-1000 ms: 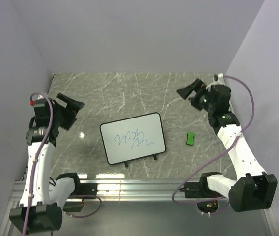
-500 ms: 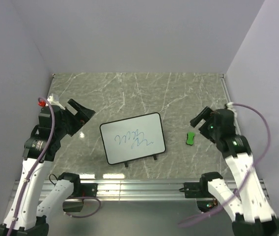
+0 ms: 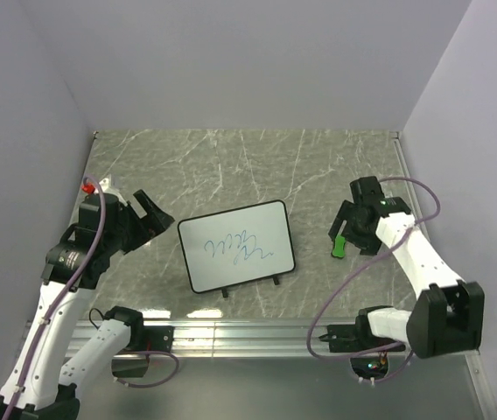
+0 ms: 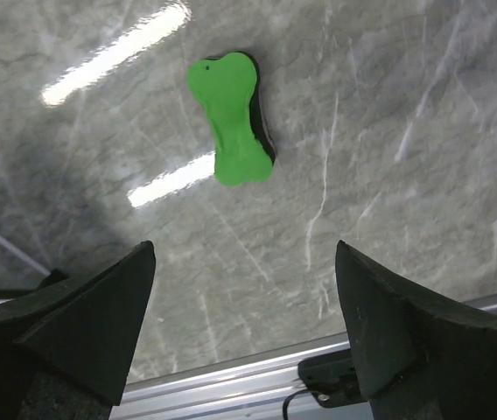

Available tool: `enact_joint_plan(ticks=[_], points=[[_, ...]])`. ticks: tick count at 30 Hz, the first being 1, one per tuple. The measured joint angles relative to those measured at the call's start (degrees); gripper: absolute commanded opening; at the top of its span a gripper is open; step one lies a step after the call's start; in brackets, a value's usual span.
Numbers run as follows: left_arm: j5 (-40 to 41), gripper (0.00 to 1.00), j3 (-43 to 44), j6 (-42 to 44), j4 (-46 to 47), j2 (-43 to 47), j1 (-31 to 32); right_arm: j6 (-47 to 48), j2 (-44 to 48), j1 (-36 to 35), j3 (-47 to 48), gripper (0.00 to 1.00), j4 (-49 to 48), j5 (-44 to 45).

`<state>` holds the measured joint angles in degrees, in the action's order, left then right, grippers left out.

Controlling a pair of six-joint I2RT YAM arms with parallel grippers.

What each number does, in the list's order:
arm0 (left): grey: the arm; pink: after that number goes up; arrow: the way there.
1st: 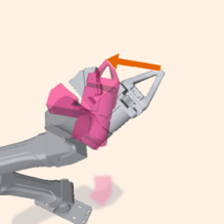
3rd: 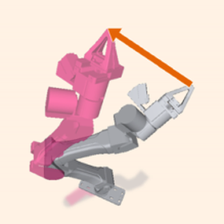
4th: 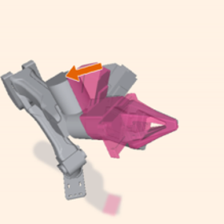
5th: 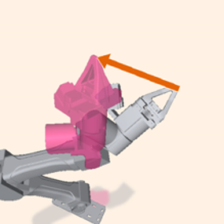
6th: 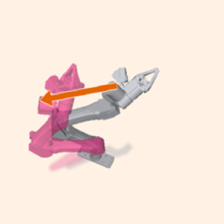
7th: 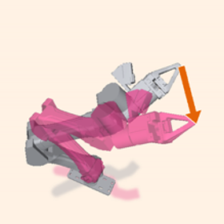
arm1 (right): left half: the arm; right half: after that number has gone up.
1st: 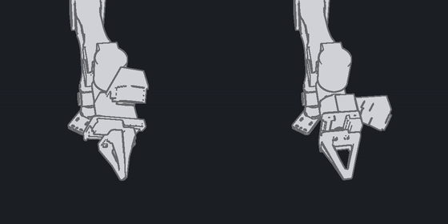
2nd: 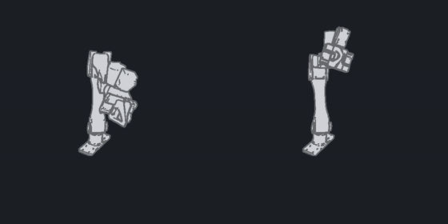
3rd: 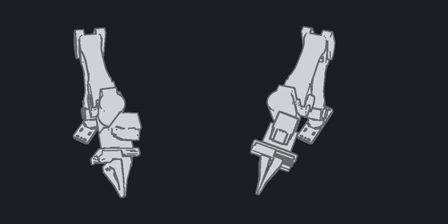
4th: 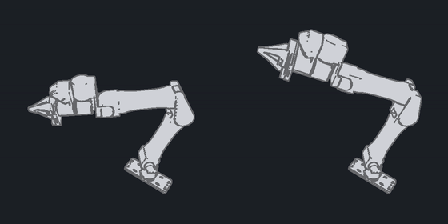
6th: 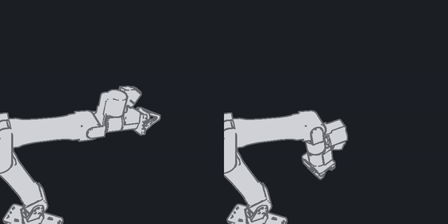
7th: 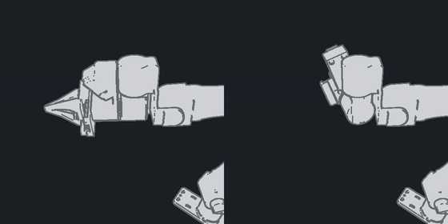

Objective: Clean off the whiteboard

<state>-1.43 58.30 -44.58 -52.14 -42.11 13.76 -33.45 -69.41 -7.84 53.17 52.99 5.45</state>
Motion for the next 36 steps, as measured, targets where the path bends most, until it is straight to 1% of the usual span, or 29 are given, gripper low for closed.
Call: enact_joint_plan(ticks=[8,16,18,20,21,23,24,28,30,31,32,34,35,36], points=[[0.44,0.92,0.0,0.61,-3.1,1.05,0.0,4.33,-10.67,-0.37,0.04,0.85,-3.78,1.16],[1.77,0.92,0.0,0.35,-4.52,2.69,-0.02,6.95,-18.32,-1.05,0.22,0.71,-7.8,1.22],[2.45,0.91,0.0,0.31,-5.09,3.02,0.0,7.41,-20.55,-1.27,0.46,0.65,-8.59,1.22],[2.93,0.91,0.0,0.13,-5.55,3.06,0.0,7.63,-22.6,-1.4,1.03,0.61,-9.05,1.22],[3.13,0.91,-0.04,0.09,-5.77,3.1,0.0,7.65,-23.76,-1.42,1.53,0.56,-9.22,1.29],[3.5,0.91,-0.39,-0.09,-5.97,3.34,0.0,7.8,-25.51,-1.42,2.6,0.51,-9.4,1.51],[3.69,0.91,-0.57,-0.11,-6.05,3.5,0.0,7.85,-26.23,-1.44,3.17,0.45,-9.49,1.6],[4.39,0.91,-1.95,-0.2,-6.01,4.5,0.0,7.87,-27.52,-1.51,4.28,0.41,-10.21,1.7],[4.37,0.91,-3.17,-0.26,-6.08,5.33,0.0,8.0,-27.54,-1.55,4.28,0.34,-10.19,1.81],[4.35,0.91,-3.89,-0.26,-5.84,5.81,0.0,8.02,-27.56,-1.55,4.28,0.33,-10.19,1.84],[4.31,0.91,-4.72,-0.26,-5.75,6.4,0.0,8.09,-27.58,-1.55,4.33,0.25,-10.16,1.86],[4.0,0.91,-6.38,-0.24,-5.66,7.65,0.0,8.24,-27.61,-1.57,4.39,0.14,-10.14,1.86],[3.76,0.91,-7.15,-0.22,-5.6,8.31,0.0,8.26,-27.58,-1.57,4.42,0.03,-10.12,1.84],[3.61,0.91,-7.8,-0.13,-5.38,8.76,0.0,8.28,-27.61,-1.57,4.52,0.0,-10.05,1.79]])
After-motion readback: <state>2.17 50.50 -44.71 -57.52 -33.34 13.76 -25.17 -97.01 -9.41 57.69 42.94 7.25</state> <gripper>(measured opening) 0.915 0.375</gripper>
